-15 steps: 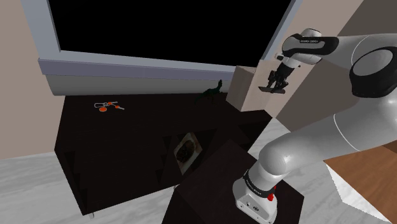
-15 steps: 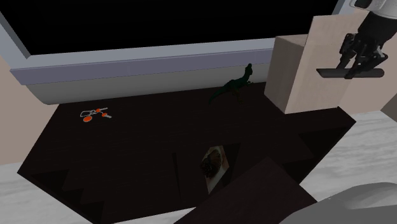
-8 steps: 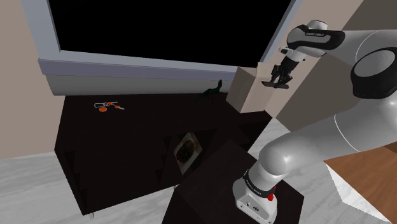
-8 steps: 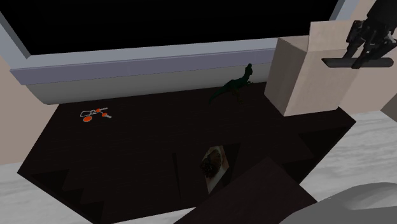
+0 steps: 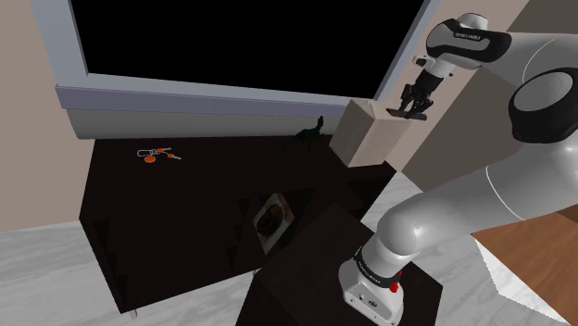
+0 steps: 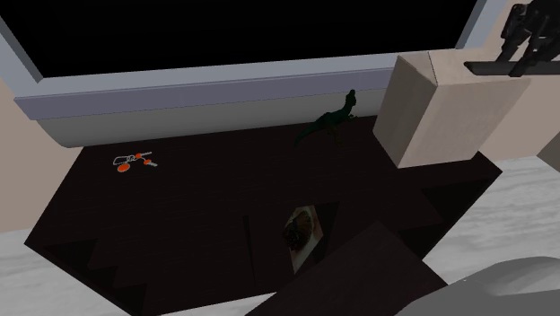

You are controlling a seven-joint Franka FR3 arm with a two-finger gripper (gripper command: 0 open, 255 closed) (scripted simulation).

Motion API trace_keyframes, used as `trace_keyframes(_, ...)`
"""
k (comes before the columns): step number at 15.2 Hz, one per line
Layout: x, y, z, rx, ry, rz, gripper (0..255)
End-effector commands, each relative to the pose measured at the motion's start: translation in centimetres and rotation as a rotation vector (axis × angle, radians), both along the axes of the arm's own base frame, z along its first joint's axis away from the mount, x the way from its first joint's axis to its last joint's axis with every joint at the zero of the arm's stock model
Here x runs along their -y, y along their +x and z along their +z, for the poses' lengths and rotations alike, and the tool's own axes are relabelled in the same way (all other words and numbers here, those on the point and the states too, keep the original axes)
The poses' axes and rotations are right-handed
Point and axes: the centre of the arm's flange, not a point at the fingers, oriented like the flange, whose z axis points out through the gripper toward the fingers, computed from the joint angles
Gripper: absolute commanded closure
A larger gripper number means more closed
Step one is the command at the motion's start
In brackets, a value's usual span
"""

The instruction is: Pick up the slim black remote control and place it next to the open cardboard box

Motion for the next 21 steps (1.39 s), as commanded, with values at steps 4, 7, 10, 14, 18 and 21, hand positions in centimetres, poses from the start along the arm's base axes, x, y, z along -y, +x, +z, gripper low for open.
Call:
trace_keyframes(4,0.0,0.0,2.7,0.0,0.0,0.0,255)
trace_keyframes(7,0.0,0.0,4.2,0.0,0.0,0.0,255)
trace_keyframes(10,-2.5,3.1,4.2,0.0,0.0,0.0,255)
trace_keyframes(14,-5.8,7.2,4.2,0.0,0.0,0.0,255)
trace_keyframes(18,-9.2,11.2,4.2,0.0,0.0,0.0,255)
trace_keyframes(21,-11.8,14.4,4.2,0.0,0.0,0.0,255)
